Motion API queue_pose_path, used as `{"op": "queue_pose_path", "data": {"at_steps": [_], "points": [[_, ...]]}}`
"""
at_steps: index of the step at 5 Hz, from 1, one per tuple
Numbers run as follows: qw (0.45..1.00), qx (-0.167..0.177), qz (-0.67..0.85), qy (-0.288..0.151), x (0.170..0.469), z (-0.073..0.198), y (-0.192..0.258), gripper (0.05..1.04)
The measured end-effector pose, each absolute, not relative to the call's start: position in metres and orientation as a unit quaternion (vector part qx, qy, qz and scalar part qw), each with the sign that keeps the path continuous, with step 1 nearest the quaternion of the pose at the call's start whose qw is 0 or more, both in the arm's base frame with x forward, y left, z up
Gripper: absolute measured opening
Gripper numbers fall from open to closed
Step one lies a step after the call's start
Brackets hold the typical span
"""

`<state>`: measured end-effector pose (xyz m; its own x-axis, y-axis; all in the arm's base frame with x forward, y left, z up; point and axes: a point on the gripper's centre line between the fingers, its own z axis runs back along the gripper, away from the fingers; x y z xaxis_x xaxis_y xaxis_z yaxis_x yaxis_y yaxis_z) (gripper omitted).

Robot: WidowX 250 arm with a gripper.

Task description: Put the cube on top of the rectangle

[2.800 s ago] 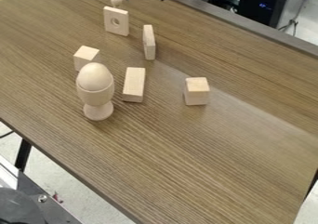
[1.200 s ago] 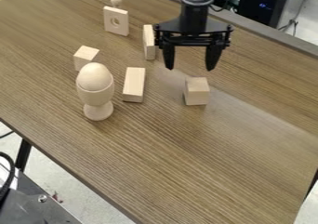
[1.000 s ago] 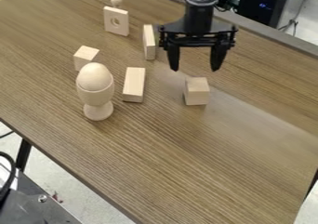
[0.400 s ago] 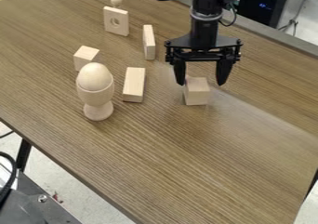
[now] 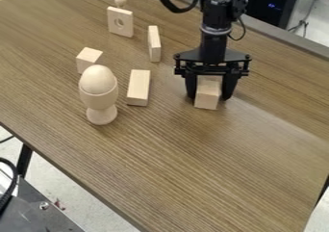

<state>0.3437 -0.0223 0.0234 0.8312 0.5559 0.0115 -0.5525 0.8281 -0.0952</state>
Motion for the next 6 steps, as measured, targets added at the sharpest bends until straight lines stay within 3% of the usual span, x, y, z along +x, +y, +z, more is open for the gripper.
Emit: {"op": "queue_pose_path", "data": {"at_steps": [1, 3, 5, 6], "points": [[0.958, -0.037, 0.285, -0.019, 0.343, 0.023, -0.02, 0.609], [0.955, -0.023, 0.295, -0.025, 0.346, 0.027, 0.001, 0.608], [0.936, -0.032, 0.346, -0.061, 0.369, 0.05, 0.048, 0.608], [0.931, -0.033, 0.358, -0.06, 0.376, 0.048, 0.067, 0.608]]}}
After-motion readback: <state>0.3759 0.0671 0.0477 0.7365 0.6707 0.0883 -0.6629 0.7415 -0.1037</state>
